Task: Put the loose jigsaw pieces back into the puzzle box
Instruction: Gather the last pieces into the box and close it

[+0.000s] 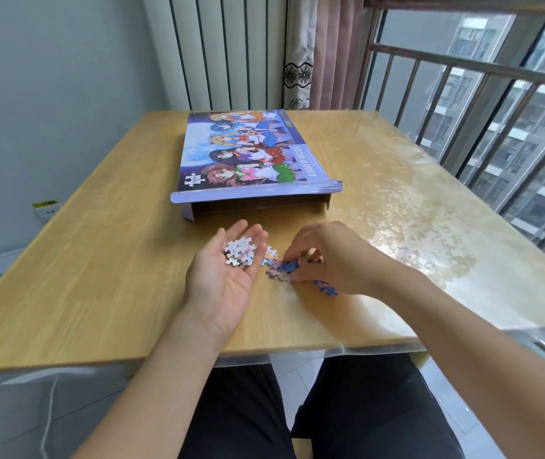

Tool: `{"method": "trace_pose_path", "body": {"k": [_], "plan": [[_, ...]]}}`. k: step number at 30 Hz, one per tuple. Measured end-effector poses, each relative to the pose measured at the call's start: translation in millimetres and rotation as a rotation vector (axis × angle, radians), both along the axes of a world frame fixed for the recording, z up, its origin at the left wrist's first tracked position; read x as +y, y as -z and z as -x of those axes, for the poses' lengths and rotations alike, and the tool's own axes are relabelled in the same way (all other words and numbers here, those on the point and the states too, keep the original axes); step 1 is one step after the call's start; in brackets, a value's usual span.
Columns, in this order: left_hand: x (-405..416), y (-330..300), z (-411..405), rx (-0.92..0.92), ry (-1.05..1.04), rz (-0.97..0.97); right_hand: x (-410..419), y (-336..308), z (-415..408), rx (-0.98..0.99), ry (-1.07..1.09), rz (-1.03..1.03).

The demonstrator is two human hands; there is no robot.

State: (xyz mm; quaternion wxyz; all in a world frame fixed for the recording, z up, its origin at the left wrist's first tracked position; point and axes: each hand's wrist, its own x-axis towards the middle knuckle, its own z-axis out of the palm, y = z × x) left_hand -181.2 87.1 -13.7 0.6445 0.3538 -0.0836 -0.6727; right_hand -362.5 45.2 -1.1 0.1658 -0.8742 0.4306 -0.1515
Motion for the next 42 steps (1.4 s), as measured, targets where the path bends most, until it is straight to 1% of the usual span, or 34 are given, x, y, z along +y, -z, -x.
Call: {"method": "trace_pose_path", "body": {"k": [6, 8, 10, 13, 14, 15, 18, 20, 23, 26, 31, 33, 35, 37, 38, 41, 42], "plan": [[0.7, -1.0, -3.0, 0.039, 0.007, -0.030, -4.9, -6.0, -0.5, 0.022, 0.025, -0.108], [2.4, -2.2, -5.5, 0.066, 0.004, -0.039, -5.7, -12.7, 5.8, 0.013, 0.076, -0.060], [4.1, -3.7, -10.2, 0.080, -0.012, -0.034, -1.8, -20.0, 22.3, 0.075, 0.129, -0.020], [7.0, -4.1, -16.7, 0.086, -0.036, -0.019, 14.1, -24.9, 46.9, 0.212, 0.143, -0.200], [7.9, -3.9, -17.1, 0.086, -0.033, -0.016, 18.8, -23.4, 49.5, 0.222, 0.139, -0.245], [8.7, -3.5, -15.5, 0.086, -0.024, -0.019, 21.2, -21.1, 50.3, 0.198, 0.145, -0.259], [10.8, -4.4, -5.9, 0.106, 0.006, -0.043, 17.3, -13.3, 46.5, 0.062, 0.170, -0.208], [10.6, -5.4, 0.0, 0.107, 0.012, -0.044, 13.8, -9.7, 43.8, 0.021, 0.174, -0.178], [10.0, -4.3, 4.0, 0.089, 0.014, -0.036, 10.2, -7.2, 38.8, -0.008, 0.181, -0.201], [9.8, -2.2, 7.8, 0.064, 0.025, -0.032, 5.9, -10.6, 36.2, 0.030, 0.176, -0.249], [6.8, -4.2, 11.8, 0.068, 0.033, -0.034, -1.5, -18.8, 31.1, 0.178, 0.137, -0.319], [5.3, -5.8, 12.4, 0.072, 0.029, -0.034, -1.6, -19.2, 30.6, 0.169, 0.120, -0.314], [4.4, -7.0, 13.2, 0.070, 0.031, -0.027, 1.0, -18.1, 31.6, 0.110, 0.113, -0.304], [4.1, -8.1, 14.2, 0.074, 0.030, -0.023, 3.3, -16.9, 33.6, 0.011, 0.109, -0.342], [3.7, -8.6, 14.9, 0.076, 0.029, -0.022, 4.3, -17.4, 34.2, -0.073, 0.102, -0.378], [1.1, -10.2, 18.6, 0.078, 0.040, -0.024, 4.2, -27.7, 29.1, -0.475, 0.103, -0.512], [-0.6, -11.3, 21.1, 0.079, 0.048, -0.025, 1.9, -32.7, 22.5, -0.572, 0.110, -0.541]]}}
